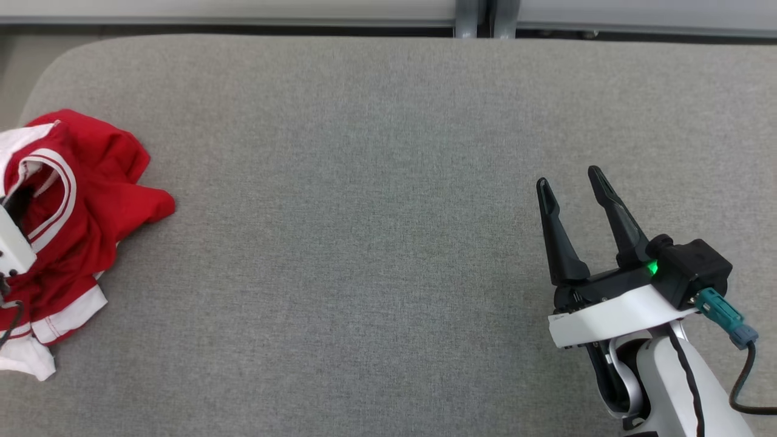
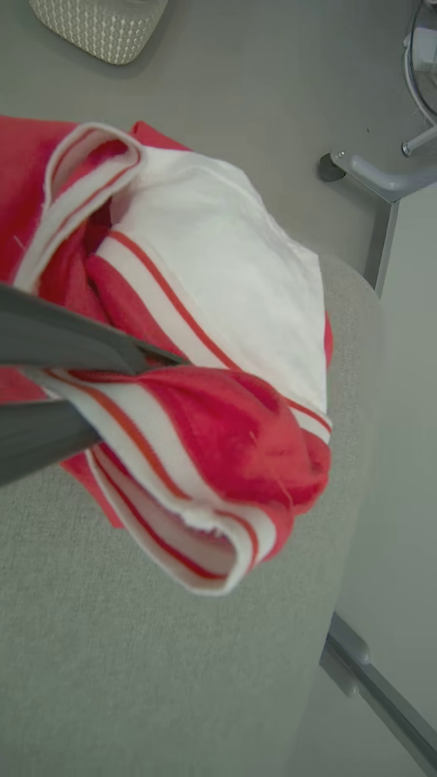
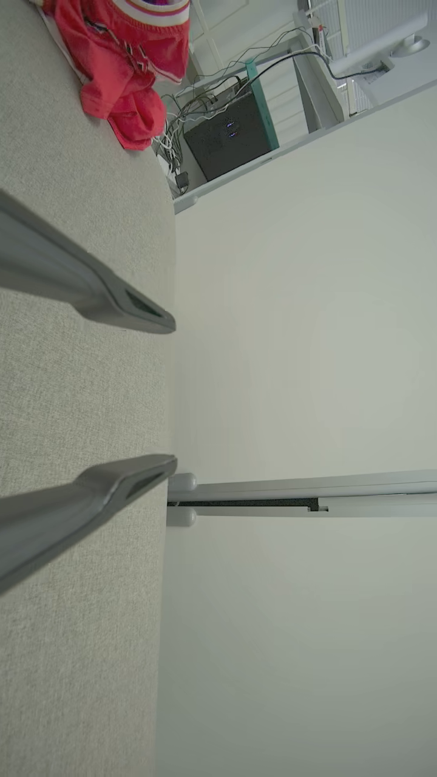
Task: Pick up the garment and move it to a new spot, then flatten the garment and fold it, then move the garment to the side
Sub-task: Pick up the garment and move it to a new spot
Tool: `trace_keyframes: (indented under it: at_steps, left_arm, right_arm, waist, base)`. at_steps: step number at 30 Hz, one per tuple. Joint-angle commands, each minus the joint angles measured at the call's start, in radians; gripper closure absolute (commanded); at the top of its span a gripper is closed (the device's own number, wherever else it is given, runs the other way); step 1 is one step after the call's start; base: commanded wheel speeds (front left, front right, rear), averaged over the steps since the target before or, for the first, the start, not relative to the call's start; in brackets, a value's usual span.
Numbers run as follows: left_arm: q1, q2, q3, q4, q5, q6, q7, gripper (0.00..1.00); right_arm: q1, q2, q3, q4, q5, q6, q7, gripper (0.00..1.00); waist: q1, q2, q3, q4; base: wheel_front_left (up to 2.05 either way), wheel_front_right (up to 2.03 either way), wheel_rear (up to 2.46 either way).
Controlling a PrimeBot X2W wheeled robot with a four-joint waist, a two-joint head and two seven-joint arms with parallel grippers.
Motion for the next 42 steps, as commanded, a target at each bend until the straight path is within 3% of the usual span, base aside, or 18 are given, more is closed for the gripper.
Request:
trace_keyframes:
  at_steps: [1, 11, 16, 22, 30, 35, 42]
  left_arm:
    - [-0.003, 0.023, -0.013, -0.019, -0.007, -0.005, -0.018, 1.0]
    - [-0.073, 0.069, -0.098, -0.199, -0.057, -0.005, -0.028, 1.0]
    - [-0.107, 0.047, -0.119, -0.319, -0.099, -0.005, 0.001, 1.0]
    - [-0.128, -0.024, -0.149, -0.492, -0.143, 0.021, 0.054, 1.0]
    - [-0.135, -0.18, -0.165, -0.708, -0.196, 0.102, 0.024, 1.0]
    - [-0.05, -0.207, -0.191, -0.709, -0.16, 0.128, -0.024, 1.0]
    - [0.189, -0.221, -0.175, -0.595, -0.151, 0.147, -0.165, 1.0]
  right_arm:
    - [0.009, -0.001, 0.001, 0.005, 0.008, 0.002, -0.011, 0.0]
    - [0.04, 0.005, -0.021, 0.042, 0.034, 0.002, -0.029, 0.0]
    - [0.061, 0.006, -0.032, 0.063, 0.049, 0.002, -0.037, 0.0]
    - [0.093, 0.007, -0.041, 0.072, 0.064, 0.002, -0.042, 0.0]
    - [0.101, 0.007, -0.1, 0.047, 0.043, 0.002, -0.036, 0.0]
    - [0.111, 0.003, -0.137, 0.028, 0.029, 0.002, -0.029, 0.0]
    - [0.127, 0.004, -0.145, 0.009, 0.027, 0.002, -0.021, 0.0]
  waist:
    - [0.0, 0.0, -0.033, -0.001]
    - [0.0, 0.0, -0.171, -0.026]
    - [0.0, 0.0, -0.242, -0.068]
    - [0.0, 0.0, -0.308, -0.143]
    - [0.0, 0.0, -0.307, -0.242]
    - [0.0, 0.0, -0.293, -0.273]
    - [0.0, 0.0, -0.267, -0.286]
  base:
    - [0.0, 0.0, 0.0]
    - [0.0, 0.0, 0.0]
    - [0.0, 0.0, 0.0]
    - [0.0, 0.0, 0.0]
    - [0.0, 0.0, 0.0]
    - [0.0, 0.0, 0.0]
    - [0.0, 0.0, 0.0]
